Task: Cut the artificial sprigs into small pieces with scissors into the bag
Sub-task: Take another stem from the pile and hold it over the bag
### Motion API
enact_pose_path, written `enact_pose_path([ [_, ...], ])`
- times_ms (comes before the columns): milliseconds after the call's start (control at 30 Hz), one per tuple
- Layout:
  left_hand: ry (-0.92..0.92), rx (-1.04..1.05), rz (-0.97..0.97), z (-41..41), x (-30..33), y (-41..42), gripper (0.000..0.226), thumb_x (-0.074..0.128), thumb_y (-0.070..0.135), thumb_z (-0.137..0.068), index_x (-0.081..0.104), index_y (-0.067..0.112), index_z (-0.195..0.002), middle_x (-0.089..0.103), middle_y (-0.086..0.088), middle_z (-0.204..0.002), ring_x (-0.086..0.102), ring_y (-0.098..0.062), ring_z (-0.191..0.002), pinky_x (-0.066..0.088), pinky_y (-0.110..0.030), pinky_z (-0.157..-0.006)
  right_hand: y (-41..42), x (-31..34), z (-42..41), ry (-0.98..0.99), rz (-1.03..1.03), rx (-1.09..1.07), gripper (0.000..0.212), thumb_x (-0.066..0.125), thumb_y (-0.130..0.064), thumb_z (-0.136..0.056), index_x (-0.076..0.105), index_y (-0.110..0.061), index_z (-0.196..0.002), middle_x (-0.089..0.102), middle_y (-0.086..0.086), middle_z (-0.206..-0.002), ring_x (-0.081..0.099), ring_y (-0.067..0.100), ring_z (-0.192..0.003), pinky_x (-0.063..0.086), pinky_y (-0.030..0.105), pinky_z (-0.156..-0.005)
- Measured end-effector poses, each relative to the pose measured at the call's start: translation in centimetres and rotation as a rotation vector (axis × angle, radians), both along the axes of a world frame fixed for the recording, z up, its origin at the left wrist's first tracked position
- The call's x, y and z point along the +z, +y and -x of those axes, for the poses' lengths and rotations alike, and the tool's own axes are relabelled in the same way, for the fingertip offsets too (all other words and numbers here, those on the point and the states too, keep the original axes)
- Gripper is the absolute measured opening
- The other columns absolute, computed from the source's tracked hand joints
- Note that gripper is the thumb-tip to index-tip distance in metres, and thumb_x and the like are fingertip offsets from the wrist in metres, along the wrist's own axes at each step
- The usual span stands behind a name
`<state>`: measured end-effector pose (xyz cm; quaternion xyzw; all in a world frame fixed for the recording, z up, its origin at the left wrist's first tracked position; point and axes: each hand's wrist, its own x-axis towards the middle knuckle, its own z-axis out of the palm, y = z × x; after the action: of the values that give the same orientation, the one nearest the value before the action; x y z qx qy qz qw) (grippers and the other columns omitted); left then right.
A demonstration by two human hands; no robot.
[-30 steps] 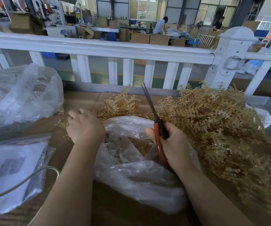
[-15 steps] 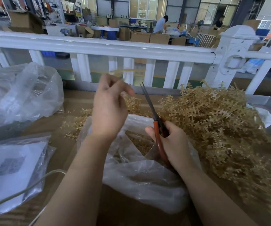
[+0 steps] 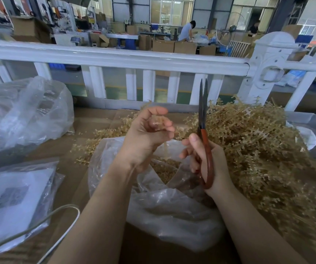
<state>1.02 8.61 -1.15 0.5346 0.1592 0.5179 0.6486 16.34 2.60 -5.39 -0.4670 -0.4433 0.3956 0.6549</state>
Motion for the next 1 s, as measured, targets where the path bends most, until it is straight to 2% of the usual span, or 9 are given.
enact_pose_path([
  [167, 0.354, -0.156, -0.338, 1.1, 0.1, 0.0, 0.034, 0.062, -0.028, -0.075, 0.06, 0.002, -0.091, 0.066, -0.012, -0.079, 0.065, -0.024, -0.075, 0.058, -0.034, -0.072, 0.1, 0.3, 0.2, 0.06, 0.059, -0.018, 0.051, 0.074, -0.074, -0.068, 0.063, -0.024, -0.061, 0.058, 0.005, -0.053, 0.041, 0.014, -0.038, 0.035, 0.021, -0.04],
  [267, 0.488, -0.244, -0.389, 1.0, 0.1, -0.1, 0.028, 0.065, -0.026, -0.075, 0.063, -0.001, -0.086, 0.068, -0.018, -0.083, 0.066, -0.025, -0.078, 0.058, -0.034, -0.073, 0.1, 0.3, 0.1, 0.069, 0.106, -0.027, 0.03, 0.08, -0.037, -0.084, 0.066, -0.018, -0.065, 0.052, -0.001, -0.048, 0.042, 0.012, -0.039, 0.037, 0.02, -0.04],
  [367, 0.401, -0.386, -0.338, 1.6, 0.3, -0.1, 0.021, 0.07, -0.017, -0.076, 0.064, -0.002, -0.088, 0.072, -0.014, -0.087, 0.07, -0.021, -0.08, 0.057, -0.027, -0.073, 0.3, 0.3, 0.2, 0.08, 0.132, -0.013, 0.015, 0.076, -0.013, -0.088, 0.064, -0.011, -0.078, 0.056, -0.003, -0.051, 0.044, 0.011, -0.042, 0.038, 0.022, -0.042],
  [433, 0.302, -0.329, -0.209, 2.3, 0.5, 0.0, 0.018, 0.075, -0.003, -0.076, 0.066, 0.007, -0.087, 0.071, -0.011, -0.089, 0.069, -0.019, -0.082, 0.056, -0.026, -0.075, 0.2, 0.3, 0.2, 0.109, 0.079, 0.011, 0.013, 0.08, -0.015, -0.082, 0.068, -0.01, -0.086, 0.062, 0.0, -0.058, 0.046, 0.011, -0.043, 0.039, 0.023, -0.044],
  [500, 0.262, -0.119, -0.04, 2.8, 0.5, 0.5, 0.02, 0.081, 0.014, -0.075, 0.062, 0.015, -0.081, 0.068, -0.002, -0.081, 0.065, -0.013, -0.077, 0.055, -0.026, -0.075, 0.1, 0.4, 0.3, 0.14, 0.032, 0.025, 0.007, 0.078, -0.02, -0.078, 0.077, -0.017, -0.085, 0.066, 0.002, -0.065, 0.049, 0.009, -0.045, 0.042, 0.021, -0.043],
  [600, 0.453, 0.055, 0.126, 3.6, 0.4, 1.0, 0.038, 0.08, 0.041, -0.062, 0.062, 0.016, -0.083, 0.066, 0.002, -0.082, 0.059, -0.013, -0.075, 0.052, -0.028, -0.074, 0.2, 0.2, 0.3, 0.136, 0.002, 0.046, 0.008, 0.074, -0.023, -0.078, 0.081, -0.027, -0.081, 0.068, -0.003, -0.067, 0.051, 0.007, -0.047, 0.044, 0.019, -0.044],
  [700, 0.643, -0.045, 0.139, 3.6, 0.4, 0.7, 0.051, 0.081, 0.054, -0.057, 0.072, 0.021, -0.096, 0.073, 0.001, -0.098, 0.065, -0.017, -0.092, 0.055, -0.03, -0.082, 0.2, 0.1, 0.3, 0.07, -0.026, 0.084, 0.01, 0.072, -0.024, -0.082, 0.08, -0.029, -0.085, 0.07, -0.001, -0.069, 0.051, 0.007, -0.048, 0.044, 0.018, -0.046],
  [867, 0.617, -0.07, 0.08, 2.8, 1.2, 0.2, 0.031, 0.085, 0.047, -0.062, 0.076, 0.028, -0.084, 0.072, 0.007, -0.092, 0.065, -0.007, -0.087, 0.047, -0.029, -0.084, 0.1, 0.1, 0.4, 0.038, -0.015, 0.112, 0.018, 0.071, -0.024, -0.083, 0.074, -0.014, -0.097, 0.071, 0.005, -0.074, 0.053, 0.01, -0.052, 0.044, 0.018, -0.047],
  [1000, 0.524, -0.015, 0.05, 2.5, 0.8, 0.1, 0.043, 0.085, 0.034, -0.055, 0.074, 0.016, -0.093, 0.075, -0.006, -0.097, 0.066, -0.016, -0.089, 0.048, -0.033, -0.089, 0.0, 0.1, 0.5, 0.033, 0.016, 0.11, 0.028, 0.07, -0.024, -0.082, 0.068, -0.005, -0.103, 0.072, 0.005, -0.074, 0.053, 0.011, -0.052, 0.044, 0.018, -0.047],
])
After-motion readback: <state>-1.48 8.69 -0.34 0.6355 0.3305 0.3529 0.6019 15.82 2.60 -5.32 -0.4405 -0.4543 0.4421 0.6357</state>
